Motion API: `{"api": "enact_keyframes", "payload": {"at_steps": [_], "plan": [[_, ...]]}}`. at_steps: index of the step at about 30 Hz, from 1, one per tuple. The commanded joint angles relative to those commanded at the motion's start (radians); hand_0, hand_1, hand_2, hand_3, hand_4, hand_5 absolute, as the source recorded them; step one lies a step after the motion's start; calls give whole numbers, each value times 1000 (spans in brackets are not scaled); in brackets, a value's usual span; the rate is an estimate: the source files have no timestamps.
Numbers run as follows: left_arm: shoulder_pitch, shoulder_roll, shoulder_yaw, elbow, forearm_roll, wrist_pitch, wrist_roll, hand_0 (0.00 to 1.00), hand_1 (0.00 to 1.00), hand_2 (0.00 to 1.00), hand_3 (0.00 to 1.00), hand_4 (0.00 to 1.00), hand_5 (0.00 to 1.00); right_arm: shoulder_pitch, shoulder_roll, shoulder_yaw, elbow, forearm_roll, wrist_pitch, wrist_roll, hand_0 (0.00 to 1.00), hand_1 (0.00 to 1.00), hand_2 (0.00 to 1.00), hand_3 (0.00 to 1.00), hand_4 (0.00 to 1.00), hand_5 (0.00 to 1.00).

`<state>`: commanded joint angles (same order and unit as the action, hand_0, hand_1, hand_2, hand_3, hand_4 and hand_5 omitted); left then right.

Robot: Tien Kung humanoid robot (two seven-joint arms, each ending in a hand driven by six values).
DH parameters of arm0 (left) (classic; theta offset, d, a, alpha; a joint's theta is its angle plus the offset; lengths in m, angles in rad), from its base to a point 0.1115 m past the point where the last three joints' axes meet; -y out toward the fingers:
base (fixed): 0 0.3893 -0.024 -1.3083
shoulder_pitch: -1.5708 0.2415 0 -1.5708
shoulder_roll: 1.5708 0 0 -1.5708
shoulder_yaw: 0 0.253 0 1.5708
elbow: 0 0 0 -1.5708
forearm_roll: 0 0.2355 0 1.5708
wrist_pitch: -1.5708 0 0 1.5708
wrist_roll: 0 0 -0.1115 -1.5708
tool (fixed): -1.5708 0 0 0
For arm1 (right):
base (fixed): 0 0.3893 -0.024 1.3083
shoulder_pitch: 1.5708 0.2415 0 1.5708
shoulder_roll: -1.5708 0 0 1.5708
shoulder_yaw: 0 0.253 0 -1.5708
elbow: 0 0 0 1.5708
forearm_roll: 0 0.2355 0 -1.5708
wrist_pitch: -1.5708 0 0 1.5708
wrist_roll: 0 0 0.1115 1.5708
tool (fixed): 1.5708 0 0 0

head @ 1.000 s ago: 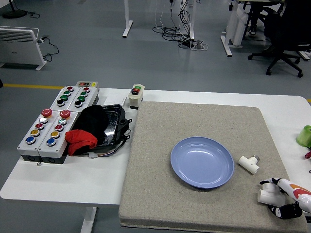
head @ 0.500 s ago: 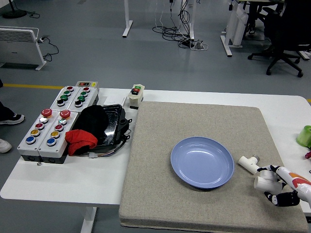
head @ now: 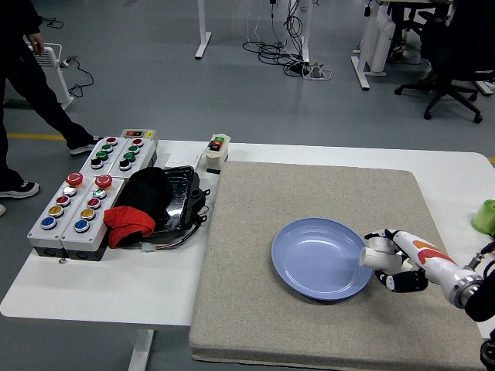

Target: Pick pipe place plate twice

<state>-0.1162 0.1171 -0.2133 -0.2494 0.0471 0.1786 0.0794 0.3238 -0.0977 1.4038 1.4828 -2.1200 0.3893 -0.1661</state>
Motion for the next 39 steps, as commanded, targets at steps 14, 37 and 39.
{"api": "enact_keyframes", "payload": {"at_steps": [14,37,39], "plan": [[0,0,3,0,-12,1,-2,621,579,507,586,269,998,152,39,-123,-196,-66,-88,55,655,678,698,713,498,2],[3,-1,1,0,-6,2,1,621,578,506,585,273,998,183,45,-187,-316,-149,-94,109,951,912,986,950,712,142],[3,-2,-1,0,-6,2,1,621,577,506,585,274,998,182,44,-186,-316,-149,-94,111,972,924,998,998,739,139]]}}
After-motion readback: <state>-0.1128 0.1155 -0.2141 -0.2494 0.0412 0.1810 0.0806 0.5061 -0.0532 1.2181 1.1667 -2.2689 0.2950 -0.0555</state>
